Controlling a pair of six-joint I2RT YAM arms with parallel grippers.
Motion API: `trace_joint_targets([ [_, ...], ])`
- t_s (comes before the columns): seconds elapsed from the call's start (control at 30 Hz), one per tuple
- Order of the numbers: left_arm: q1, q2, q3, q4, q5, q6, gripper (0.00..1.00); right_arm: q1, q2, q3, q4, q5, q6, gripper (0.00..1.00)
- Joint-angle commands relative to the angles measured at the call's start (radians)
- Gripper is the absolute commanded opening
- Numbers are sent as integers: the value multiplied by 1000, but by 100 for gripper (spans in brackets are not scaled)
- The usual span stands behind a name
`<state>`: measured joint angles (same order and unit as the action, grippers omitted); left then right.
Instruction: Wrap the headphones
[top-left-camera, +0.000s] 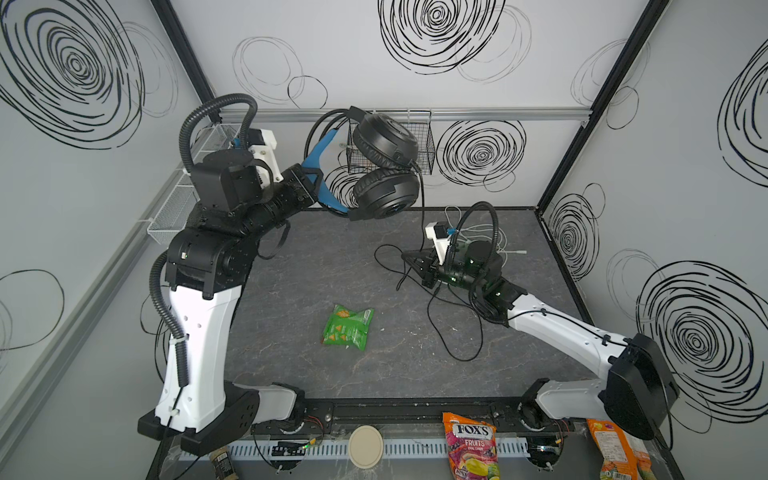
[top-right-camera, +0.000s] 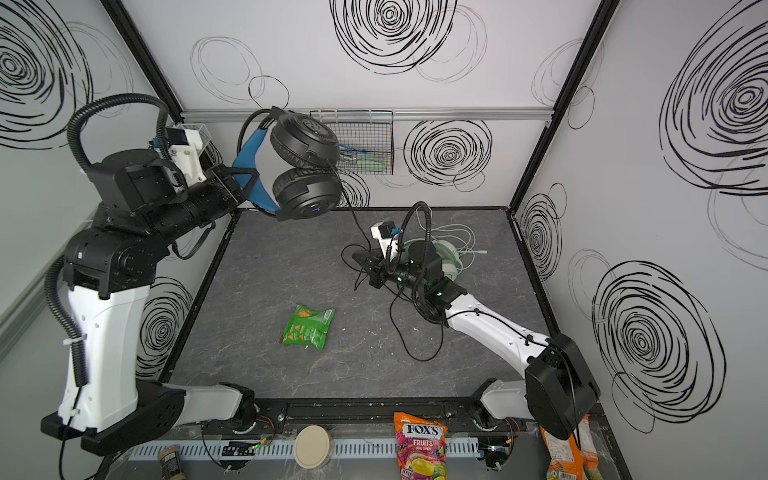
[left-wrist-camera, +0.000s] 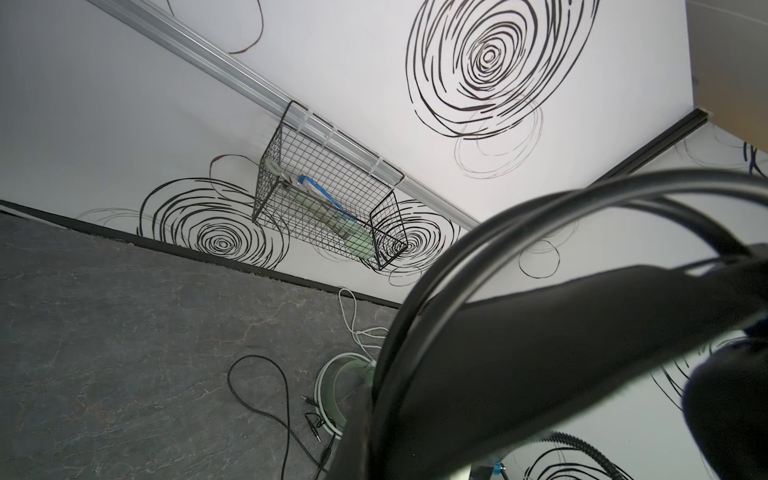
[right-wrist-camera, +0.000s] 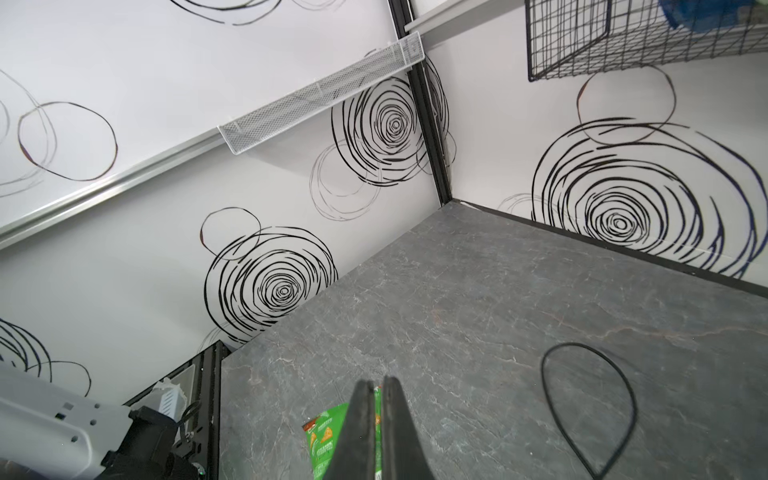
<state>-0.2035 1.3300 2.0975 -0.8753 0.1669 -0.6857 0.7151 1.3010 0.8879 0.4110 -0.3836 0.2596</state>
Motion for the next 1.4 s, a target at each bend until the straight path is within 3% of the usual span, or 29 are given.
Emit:
trace_joint_targets([
  [0.0,57,-50,-53,156,-35,-72,0,14,-123,-11,-141,113,-57,0],
  [0.13,96,-87,-189,221,-106,-57,0,17,-346,-42,-333,251,-121,0],
  [0.23,95,-92,-259,240,-182,-20,0,31,-467,32,-547,412,-213,0],
  [0.43,-2,-100,-378,256,-368,109,0,72,-518,271,-819,716,-514,0],
  [0.57,-181,-65,-386,207,-558,266,0,94,-449,416,-830,796,-771,0],
  [0.87,-404,-11,-437,106,-703,466,0,233,-267,583,-664,910,-1170,0],
  [0.97,-469,-9,-462,96,-680,526,0,255,-233,590,-592,890,-1230,0],
  [1.1,-519,-44,-523,153,-545,556,0,249,-178,604,-570,850,-1236,0],
  [1.37,-576,-126,-621,294,-294,547,0,178,-136,637,-582,804,-1158,0],
])
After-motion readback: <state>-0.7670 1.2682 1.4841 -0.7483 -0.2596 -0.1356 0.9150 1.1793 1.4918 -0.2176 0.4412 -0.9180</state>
